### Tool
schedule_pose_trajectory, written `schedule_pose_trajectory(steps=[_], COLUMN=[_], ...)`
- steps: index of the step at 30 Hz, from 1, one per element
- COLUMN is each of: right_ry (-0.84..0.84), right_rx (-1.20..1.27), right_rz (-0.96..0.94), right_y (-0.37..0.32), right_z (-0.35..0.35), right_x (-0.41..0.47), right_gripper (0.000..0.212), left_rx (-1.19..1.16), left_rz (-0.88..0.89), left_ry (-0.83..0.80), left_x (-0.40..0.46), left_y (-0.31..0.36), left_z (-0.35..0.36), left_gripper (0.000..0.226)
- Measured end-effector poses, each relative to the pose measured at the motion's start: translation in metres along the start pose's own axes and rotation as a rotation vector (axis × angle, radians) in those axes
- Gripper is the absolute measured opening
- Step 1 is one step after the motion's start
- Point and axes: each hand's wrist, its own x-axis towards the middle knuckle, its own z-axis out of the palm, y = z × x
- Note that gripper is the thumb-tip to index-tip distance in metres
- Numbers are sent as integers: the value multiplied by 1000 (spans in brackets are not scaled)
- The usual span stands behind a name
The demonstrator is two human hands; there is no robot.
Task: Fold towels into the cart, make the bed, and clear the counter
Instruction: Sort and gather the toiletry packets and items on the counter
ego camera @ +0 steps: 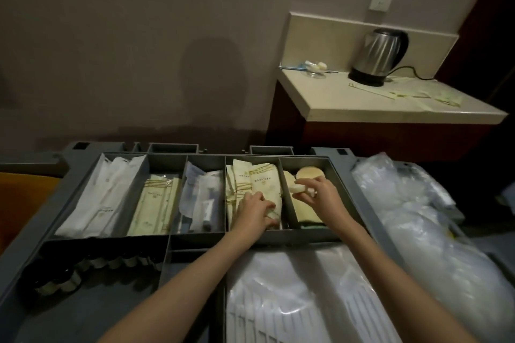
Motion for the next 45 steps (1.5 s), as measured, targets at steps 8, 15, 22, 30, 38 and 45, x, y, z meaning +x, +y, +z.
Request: schedule_pose_trajectory(steps=[8, 15, 22, 30, 38, 45], right_ry=[-111, -249, -368, -323, -348, -409], right_rx=[-4, 58, 282, 69, -45, -175], right_rz=[-120, -353, -310, -406, -407, -345], right_y=[-22, -76, -114, -115, -124, -133], right_z=[22, 54, 88, 111, 116, 114], right_x=[-25, -66, -114, -150, -155, -154], right_gripper=[37, 31, 60, 36, 50, 48], left_rx=[-573, -469, -166, 349, 475, 489], left_rz=[-33, -211, -242, -63, -75, -124], left_ry=[23, 145, 106, -88, -325, -373], left_x=[-44, -110, -178, -201, -196, -194], left_y=[9, -15, -47, -62, -63, -63], left_z=[-36, -64, -86, -88, -85, -81], left_gripper=[39, 26, 32, 55, 53, 54])
